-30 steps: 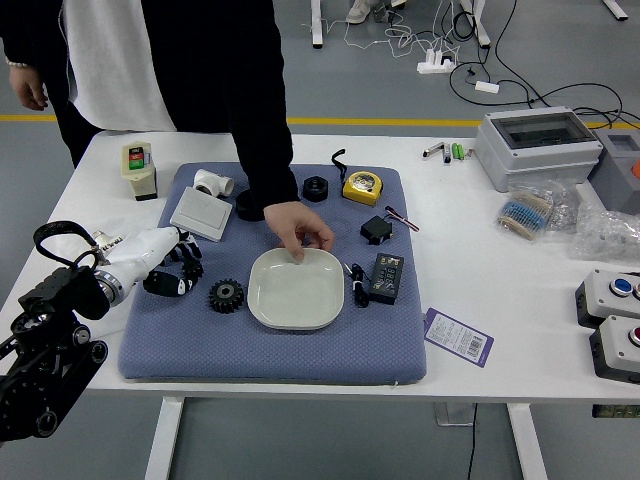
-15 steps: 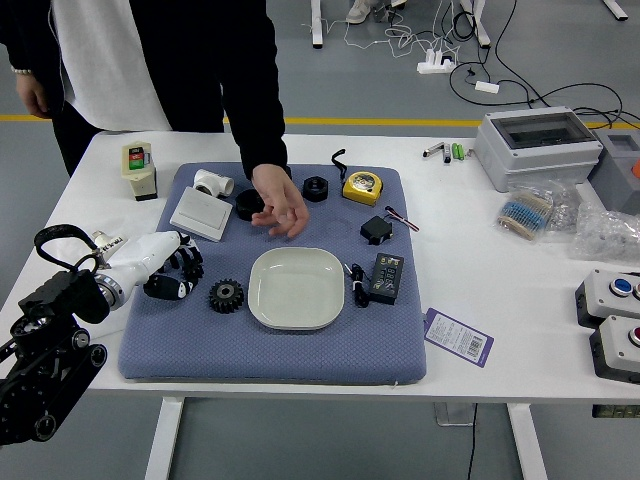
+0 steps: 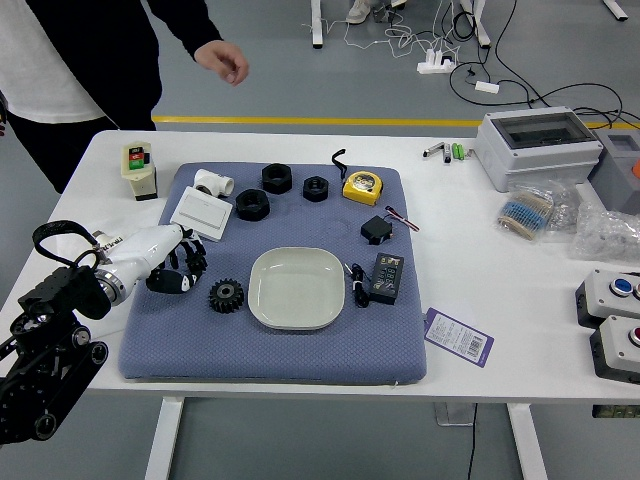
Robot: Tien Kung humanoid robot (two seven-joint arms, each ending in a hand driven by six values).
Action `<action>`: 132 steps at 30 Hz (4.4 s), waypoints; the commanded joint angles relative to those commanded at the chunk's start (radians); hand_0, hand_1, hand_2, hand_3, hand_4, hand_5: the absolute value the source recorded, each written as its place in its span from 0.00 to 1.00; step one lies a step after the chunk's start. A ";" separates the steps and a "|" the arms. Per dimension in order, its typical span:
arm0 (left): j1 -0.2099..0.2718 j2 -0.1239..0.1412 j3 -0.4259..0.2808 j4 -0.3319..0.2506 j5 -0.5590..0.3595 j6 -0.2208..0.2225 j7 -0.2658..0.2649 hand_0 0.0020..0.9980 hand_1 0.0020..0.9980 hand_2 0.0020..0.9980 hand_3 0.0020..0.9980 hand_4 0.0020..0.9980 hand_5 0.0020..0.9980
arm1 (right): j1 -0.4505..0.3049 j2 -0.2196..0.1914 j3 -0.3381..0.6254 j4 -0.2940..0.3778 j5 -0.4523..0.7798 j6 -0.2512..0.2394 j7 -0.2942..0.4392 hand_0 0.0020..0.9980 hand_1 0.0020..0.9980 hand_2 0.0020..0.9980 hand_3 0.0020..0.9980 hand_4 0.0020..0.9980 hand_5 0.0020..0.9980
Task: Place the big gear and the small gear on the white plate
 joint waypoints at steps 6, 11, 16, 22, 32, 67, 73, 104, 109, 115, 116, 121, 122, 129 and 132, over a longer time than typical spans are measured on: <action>-0.002 0.004 0.015 -0.081 -0.001 0.004 0.013 0.30 0.39 0.45 0.55 0.44 0.00 | 0.003 0.000 0.003 0.000 0.001 0.000 0.000 0.61 0.63 0.73 0.54 0.73 0.70; -0.013 0.015 0.065 -0.185 -0.021 0.001 0.035 0.30 0.39 0.45 0.55 0.44 0.00 | 0.007 -0.001 0.003 0.000 0.001 0.001 0.000 0.61 0.63 0.73 0.54 0.73 0.70; -0.043 0.034 0.175 -0.269 -0.047 -0.007 0.051 0.31 0.42 0.48 0.56 0.50 0.03 | 0.010 -0.003 0.004 0.000 0.000 0.002 0.000 0.61 0.63 0.73 0.54 0.73 0.70; -0.089 0.040 0.297 -0.280 -0.065 -0.039 0.089 0.33 0.46 0.51 0.57 0.54 0.04 | 0.014 -0.004 0.007 -0.001 0.000 0.001 0.001 0.61 0.63 0.73 0.54 0.73 0.70; -0.141 0.030 0.373 -0.233 -0.096 -0.135 0.201 0.56 0.72 0.90 0.89 1.00 0.50 | 0.024 -0.007 0.012 0.000 0.000 0.001 0.004 0.61 0.63 0.73 0.54 0.73 0.70; -0.055 0.131 0.224 -0.267 -0.012 -0.269 0.136 0.60 0.73 0.84 0.84 1.00 0.20 | 0.000 0.001 -0.011 -0.002 0.011 -0.002 0.001 0.61 0.63 0.73 0.54 0.73 0.70; -0.049 0.110 0.231 -0.225 -0.009 -0.242 0.131 0.59 0.69 0.80 0.82 1.00 0.18 | 0.000 0.000 -0.009 -0.001 0.010 -0.001 0.001 0.61 0.63 0.73 0.54 0.73 0.70; -0.069 0.085 0.222 -0.156 -0.050 -0.213 0.134 0.32 0.42 0.47 0.56 0.68 0.08 | 0.011 -0.001 0.000 -0.002 0.008 0.000 0.001 0.61 0.63 0.73 0.54 0.73 0.70; -0.068 0.085 0.204 -0.156 -0.051 -0.196 0.129 0.32 0.42 0.47 0.56 0.68 0.08 | 0.013 -0.001 0.001 -0.002 0.009 0.000 0.002 0.61 0.63 0.73 0.54 0.73 0.70; -0.065 0.084 0.151 -0.172 -0.040 -0.151 0.126 0.32 0.42 0.48 0.57 0.70 0.08 | 0.017 -0.002 0.000 -0.001 0.009 -0.001 0.001 0.61 0.63 0.72 0.54 0.73 0.70; -0.065 0.083 0.145 -0.177 -0.040 -0.144 0.125 0.32 0.42 0.48 0.57 0.70 0.08 | 0.017 -0.002 0.000 -0.001 0.009 0.000 0.001 0.61 0.63 0.72 0.54 0.73 0.70; -0.069 0.069 0.124 -0.212 -0.055 -0.086 0.119 0.32 0.42 0.48 0.57 0.71 0.09 | 0.018 -0.003 0.000 -0.001 0.008 0.000 0.001 0.61 0.63 0.73 0.54 0.73 0.70; -0.072 0.061 0.126 -0.224 -0.061 -0.068 0.116 0.32 0.42 0.48 0.57 0.71 0.09 | 0.017 -0.003 -0.002 -0.001 0.009 0.000 0.001 0.61 0.63 0.73 0.54 0.73 0.70; -0.086 0.013 0.160 -0.240 -0.094 0.006 0.084 0.32 0.42 0.49 0.57 0.74 0.10 | 0.015 -0.003 -0.009 0.000 0.011 0.000 0.000 0.61 0.63 0.72 0.54 0.73 0.70; -0.085 -0.007 0.169 -0.228 -0.097 0.027 0.074 0.32 0.42 0.49 0.57 0.74 0.10 | 0.015 -0.003 -0.010 0.000 0.009 -0.001 0.000 0.61 0.63 0.72 0.54 0.73 0.70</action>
